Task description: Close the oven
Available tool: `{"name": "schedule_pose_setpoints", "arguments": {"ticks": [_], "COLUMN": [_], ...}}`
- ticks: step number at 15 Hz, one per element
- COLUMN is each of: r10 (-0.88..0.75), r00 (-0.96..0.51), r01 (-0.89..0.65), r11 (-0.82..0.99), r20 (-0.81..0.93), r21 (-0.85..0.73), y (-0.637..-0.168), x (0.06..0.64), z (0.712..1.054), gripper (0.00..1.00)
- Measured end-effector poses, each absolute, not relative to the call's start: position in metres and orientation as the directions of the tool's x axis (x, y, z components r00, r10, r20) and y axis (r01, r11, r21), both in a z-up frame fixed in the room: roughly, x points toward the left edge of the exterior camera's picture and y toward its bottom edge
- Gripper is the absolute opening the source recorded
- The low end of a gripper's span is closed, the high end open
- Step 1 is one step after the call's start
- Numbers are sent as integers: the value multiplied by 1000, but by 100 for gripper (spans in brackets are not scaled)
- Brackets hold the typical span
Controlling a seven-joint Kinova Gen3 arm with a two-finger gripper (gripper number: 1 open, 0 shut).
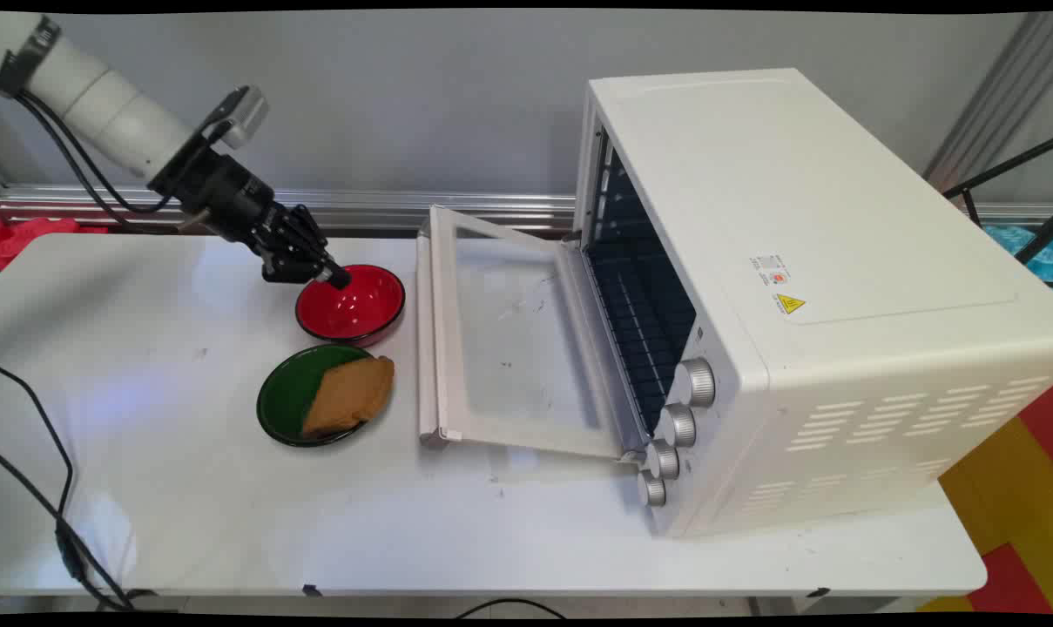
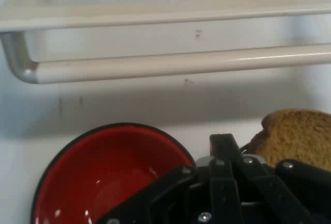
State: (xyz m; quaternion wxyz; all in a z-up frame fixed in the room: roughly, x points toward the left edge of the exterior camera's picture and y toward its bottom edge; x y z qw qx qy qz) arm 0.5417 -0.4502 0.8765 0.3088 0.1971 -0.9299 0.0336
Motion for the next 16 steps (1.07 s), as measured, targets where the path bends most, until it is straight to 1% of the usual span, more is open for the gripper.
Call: {"name": "schedule_pose_setpoints", "arguments": {"ticks": [3,7,16], "r10": [-339,-332,-310], "r00": [-721,-699,-648], "r01": [-368,-351,-358], "r11": [926,931,930], "r20": [604,633,695], "r21": [81,101,80], "y": [-453,-455,-466], "x": [539,530,507], "z": [859,828,779], "gripper": [0,0,0]}}
